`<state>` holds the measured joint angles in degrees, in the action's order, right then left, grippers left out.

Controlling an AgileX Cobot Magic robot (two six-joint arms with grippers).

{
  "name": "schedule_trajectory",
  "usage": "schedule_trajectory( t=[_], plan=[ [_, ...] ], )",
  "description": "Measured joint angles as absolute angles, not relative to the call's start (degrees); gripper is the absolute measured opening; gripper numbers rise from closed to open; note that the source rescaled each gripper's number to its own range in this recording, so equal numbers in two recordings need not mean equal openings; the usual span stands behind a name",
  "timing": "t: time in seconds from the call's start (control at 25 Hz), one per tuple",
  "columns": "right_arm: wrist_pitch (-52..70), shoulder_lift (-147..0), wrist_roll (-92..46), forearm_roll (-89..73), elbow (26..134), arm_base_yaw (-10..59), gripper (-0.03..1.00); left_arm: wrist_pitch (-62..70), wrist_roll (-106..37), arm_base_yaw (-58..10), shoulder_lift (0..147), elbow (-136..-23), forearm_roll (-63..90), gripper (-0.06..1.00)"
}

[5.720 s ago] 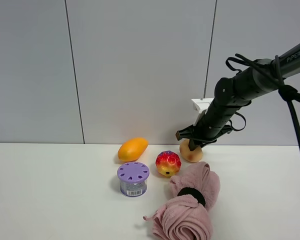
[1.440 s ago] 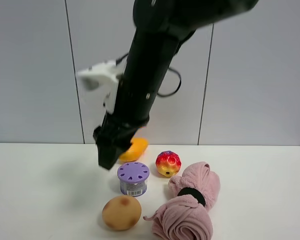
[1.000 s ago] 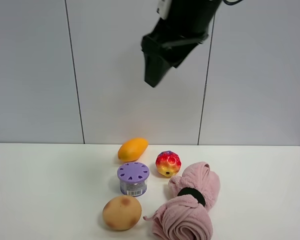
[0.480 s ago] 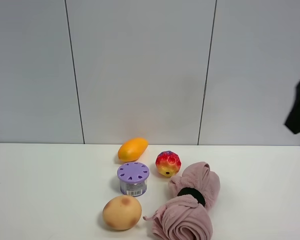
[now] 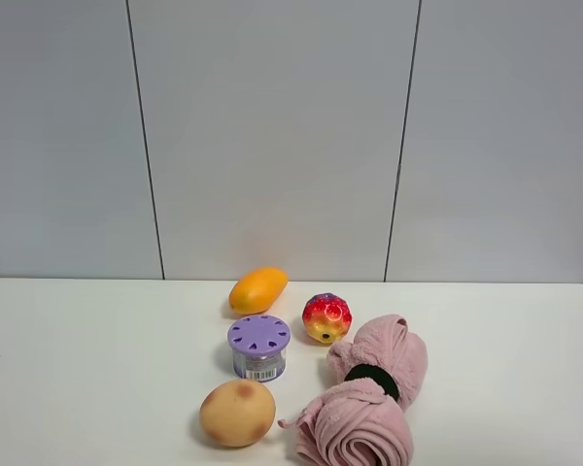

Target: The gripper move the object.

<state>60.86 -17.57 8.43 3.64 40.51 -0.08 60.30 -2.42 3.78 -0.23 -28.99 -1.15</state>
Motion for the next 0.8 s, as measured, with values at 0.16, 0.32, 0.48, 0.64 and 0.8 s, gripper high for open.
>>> schedule_trajectory(
  t=[0.16,0.32,0.48,0.64,0.8],
  plan=[
    [68.4,-9.8,7.8,3.1,37.8,-0.1,0.89,60.3,-2.4,3.8,-0.2,-29.0,-1.2,1.0],
    [69.7,-4.6,7.6,3.0,32.7,-0.1,0.98,60.3,-2.4,3.8,-0.2,-29.0,-1.2,1.0],
    [68.4,-1.9,7.5,2.1,30.7,-0.1,0.99,60.3,-2.4,3.8,-0.2,-29.0,-1.2,1.0],
    [65.6,-0.3,7.4,1.8,30.1,-0.1,0.99,60.3,-2.4,3.8,-0.2,-29.0,-1.2,1.0],
    [61.6,0.1,7.1,1.4,28.3,-0.1,0.99,60.3,-2.4,3.8,-0.2,-29.0,-1.2,1.0]
  ],
)
